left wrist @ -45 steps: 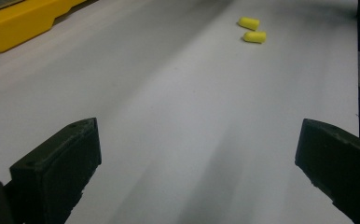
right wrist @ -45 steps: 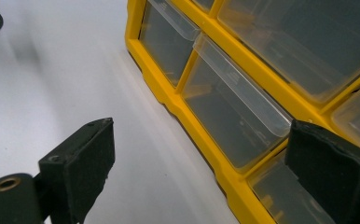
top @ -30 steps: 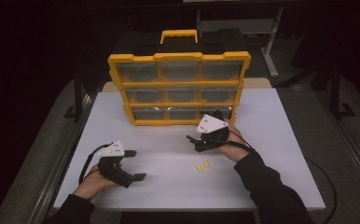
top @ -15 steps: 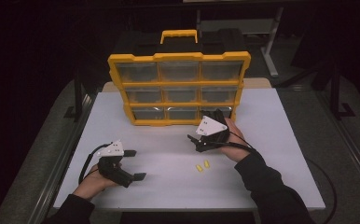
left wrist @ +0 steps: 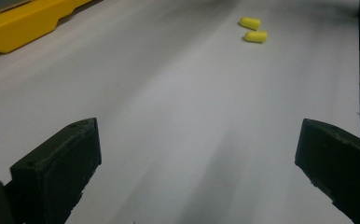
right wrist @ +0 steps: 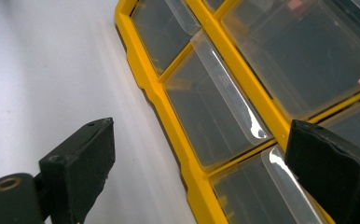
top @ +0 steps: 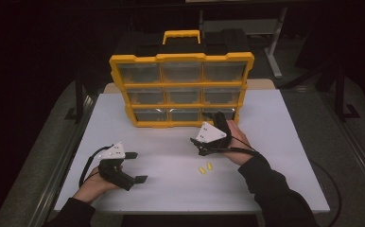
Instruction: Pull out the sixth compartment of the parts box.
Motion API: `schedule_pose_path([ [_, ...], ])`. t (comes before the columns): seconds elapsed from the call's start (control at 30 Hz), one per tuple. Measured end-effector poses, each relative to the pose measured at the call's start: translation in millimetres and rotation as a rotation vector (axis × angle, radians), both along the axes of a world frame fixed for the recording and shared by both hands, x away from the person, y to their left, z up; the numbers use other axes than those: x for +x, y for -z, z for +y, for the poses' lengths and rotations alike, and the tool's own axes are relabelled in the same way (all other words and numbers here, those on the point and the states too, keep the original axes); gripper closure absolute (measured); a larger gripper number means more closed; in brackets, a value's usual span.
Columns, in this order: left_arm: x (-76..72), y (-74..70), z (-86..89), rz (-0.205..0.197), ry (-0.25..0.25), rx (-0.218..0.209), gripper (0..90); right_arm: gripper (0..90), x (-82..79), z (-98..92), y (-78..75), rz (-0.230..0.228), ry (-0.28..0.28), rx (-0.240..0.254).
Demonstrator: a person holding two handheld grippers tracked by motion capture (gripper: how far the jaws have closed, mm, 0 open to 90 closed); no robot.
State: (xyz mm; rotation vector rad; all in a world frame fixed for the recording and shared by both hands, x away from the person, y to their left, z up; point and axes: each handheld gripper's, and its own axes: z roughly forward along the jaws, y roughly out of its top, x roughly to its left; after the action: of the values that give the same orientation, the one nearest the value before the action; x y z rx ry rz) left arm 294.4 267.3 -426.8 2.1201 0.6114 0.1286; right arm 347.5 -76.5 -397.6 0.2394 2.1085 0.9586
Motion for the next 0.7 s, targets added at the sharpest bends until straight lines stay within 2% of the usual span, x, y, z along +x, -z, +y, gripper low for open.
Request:
schedule_pose_path([
  [0.17,1.3,0.3,0.2,0.001,0.001,-0.006,0.0,7.9,-2.0,4.0,0.8,-0.037,-0.019,-0.035],
  [0.47,0.1,-0.2,0.7,0.001,0.003,-0.015,0.0,7.9,-2.4,4.0,1.8,-0.067,-0.018,-0.056],
  [0.7,0.9,0.1,0.1,-0.002,0.002,-0.013,0.0,7.9,-4.9,6.1,4.6,-0.098,-0.019,-0.106],
])
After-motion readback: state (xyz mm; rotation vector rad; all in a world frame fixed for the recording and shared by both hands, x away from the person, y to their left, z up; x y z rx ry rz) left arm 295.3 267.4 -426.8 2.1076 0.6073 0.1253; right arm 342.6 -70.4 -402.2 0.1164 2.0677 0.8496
